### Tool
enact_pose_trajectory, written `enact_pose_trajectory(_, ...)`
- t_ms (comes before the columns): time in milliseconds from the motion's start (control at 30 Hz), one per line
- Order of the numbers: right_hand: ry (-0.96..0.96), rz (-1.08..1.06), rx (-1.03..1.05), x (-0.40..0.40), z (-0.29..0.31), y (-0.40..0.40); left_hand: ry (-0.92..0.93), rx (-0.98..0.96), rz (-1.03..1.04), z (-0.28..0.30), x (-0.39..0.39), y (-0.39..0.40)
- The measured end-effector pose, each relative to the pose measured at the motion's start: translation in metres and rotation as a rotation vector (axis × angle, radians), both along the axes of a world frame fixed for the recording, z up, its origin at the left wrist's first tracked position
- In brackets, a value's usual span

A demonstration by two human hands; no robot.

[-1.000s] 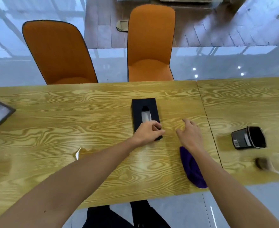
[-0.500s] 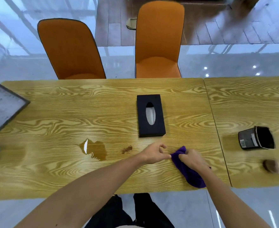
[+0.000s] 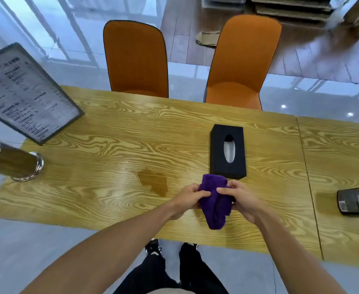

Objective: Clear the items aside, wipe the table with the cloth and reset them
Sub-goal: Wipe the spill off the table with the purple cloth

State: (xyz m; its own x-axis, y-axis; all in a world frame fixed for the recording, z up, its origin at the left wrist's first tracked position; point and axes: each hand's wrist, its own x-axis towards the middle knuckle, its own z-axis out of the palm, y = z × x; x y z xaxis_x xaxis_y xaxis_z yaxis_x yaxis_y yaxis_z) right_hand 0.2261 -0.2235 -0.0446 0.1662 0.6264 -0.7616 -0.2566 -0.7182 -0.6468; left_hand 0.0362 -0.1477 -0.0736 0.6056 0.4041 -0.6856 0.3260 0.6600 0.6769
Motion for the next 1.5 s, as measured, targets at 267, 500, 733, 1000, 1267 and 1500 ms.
enact_pose_trajectory(267, 0.057, -0.012, 0.036, -0.077, -0.004, 0.039, 0.135, 0.296, 0.204, 0.012, -0.071, 0.023)
enact_pose_trajectory(500, -0.167, 0.035, 0.027, -0.139, -0.014, 0.067, 0.097, 0.031, 0.445, 0.032, -0.117, 0.05)
enact_pose_trajectory(733, -0.116, 0.059, 0.13, -0.195, -0.004, 0.081, 0.067, 0.34, 0.34, 0.043, -0.158, 0.065)
enact_pose_trajectory(1000, 0.137, 0.09, 0.229, -0.215, -0.013, 0.087, 0.145, 0.427, 0.458, 0.042, -0.198, 0.072)
enact_pose_trajectory(1267, 0.082, -0.267, 0.13, -0.198, -0.041, 0.035, 0.366, 0.636, 0.706, 0.017, -0.245, 0.084)
enact_pose_trajectory(1500, -0.81, 0.327, -0.071, -0.209, -0.075, 0.013, 0.748, 0.682, 0.412, -0.03, -0.241, 0.064)
